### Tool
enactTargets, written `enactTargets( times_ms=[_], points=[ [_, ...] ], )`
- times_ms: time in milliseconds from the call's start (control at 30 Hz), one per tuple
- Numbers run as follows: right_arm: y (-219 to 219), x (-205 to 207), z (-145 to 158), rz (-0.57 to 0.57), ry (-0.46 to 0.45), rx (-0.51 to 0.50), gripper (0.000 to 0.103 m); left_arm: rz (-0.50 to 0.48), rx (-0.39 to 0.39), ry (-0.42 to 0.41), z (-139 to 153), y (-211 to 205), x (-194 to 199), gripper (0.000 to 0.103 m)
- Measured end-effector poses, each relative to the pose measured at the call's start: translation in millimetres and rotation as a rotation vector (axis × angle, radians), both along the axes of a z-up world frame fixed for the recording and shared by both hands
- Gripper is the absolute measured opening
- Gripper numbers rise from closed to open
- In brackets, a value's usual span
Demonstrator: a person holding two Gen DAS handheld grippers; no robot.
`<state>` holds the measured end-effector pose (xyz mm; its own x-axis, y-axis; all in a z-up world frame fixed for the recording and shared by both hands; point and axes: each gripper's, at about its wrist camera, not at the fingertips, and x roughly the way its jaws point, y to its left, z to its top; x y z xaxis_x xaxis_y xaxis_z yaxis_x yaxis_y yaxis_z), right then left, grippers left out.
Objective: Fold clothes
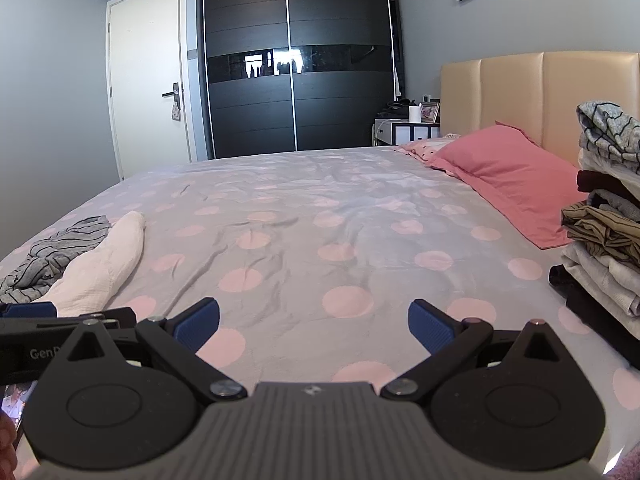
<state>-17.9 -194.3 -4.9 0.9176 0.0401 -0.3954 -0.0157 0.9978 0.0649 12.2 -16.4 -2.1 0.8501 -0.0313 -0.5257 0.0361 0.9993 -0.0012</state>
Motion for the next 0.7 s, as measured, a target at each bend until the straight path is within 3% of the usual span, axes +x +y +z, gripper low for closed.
enactTargets(
  times_ms=[700],
  points=[
    [2.4,-4.4,-0.2,0.03,-0.012,-0.014,0.102,0.01,-0.003,0.001,0.9,-4.3,-0.1,0.087]
  ],
)
